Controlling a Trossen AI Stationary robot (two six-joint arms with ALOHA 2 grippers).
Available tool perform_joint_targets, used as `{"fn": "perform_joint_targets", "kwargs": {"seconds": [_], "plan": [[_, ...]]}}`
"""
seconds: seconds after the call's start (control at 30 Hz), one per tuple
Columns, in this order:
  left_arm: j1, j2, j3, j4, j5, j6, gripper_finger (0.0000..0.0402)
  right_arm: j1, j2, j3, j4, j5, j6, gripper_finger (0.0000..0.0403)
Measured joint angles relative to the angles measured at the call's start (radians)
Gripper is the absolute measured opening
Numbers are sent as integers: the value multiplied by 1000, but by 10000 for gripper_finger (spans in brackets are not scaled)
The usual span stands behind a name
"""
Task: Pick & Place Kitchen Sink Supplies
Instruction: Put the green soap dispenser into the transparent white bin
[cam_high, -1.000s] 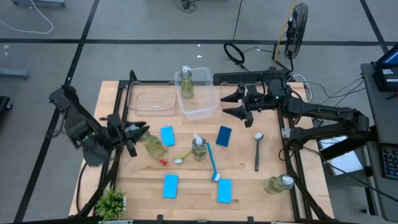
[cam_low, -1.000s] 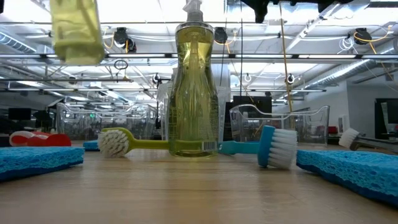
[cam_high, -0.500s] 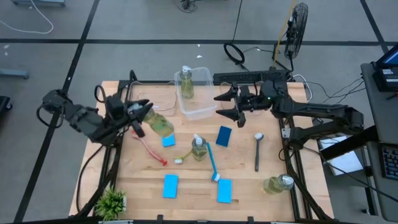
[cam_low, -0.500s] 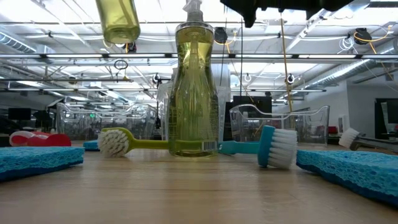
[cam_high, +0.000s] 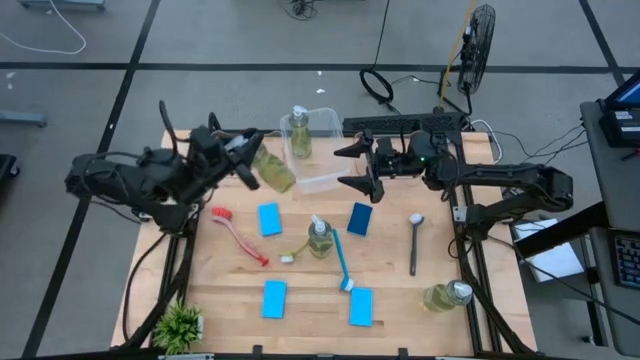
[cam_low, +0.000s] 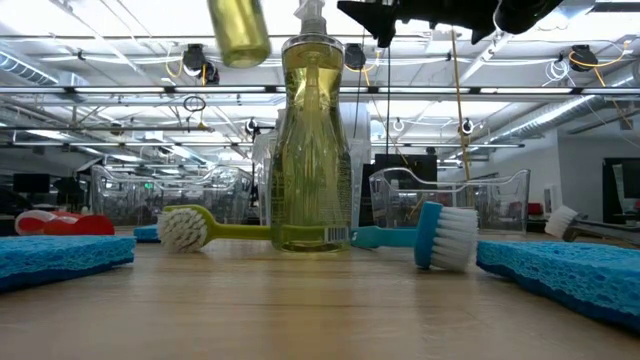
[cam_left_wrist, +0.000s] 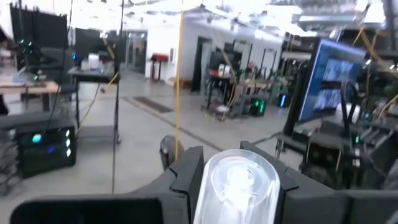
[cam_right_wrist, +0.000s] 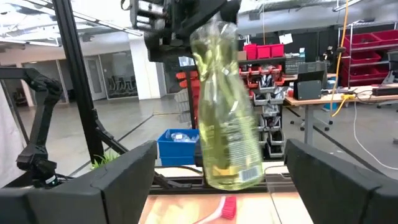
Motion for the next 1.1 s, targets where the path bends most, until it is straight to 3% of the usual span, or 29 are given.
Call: {"fn": "perform_joint_targets", "kwargs": {"seconds": [0.27, 0.57, 0.87, 1.1], "plan": [[149, 81, 0, 99, 196, -40, 98, 0, -1, 44, -37, 1, -88, 346], [224, 161, 0, 195, 289, -90, 98, 0, -2, 231, -379, 61, -266, 346], [259, 210, 0, 265, 408, -104, 98, -10, 19, 264, -391, 79, -280, 347], [292, 228, 0, 290, 519, -113, 97, -34, 43, 297, -423, -1, -277, 355]]}}
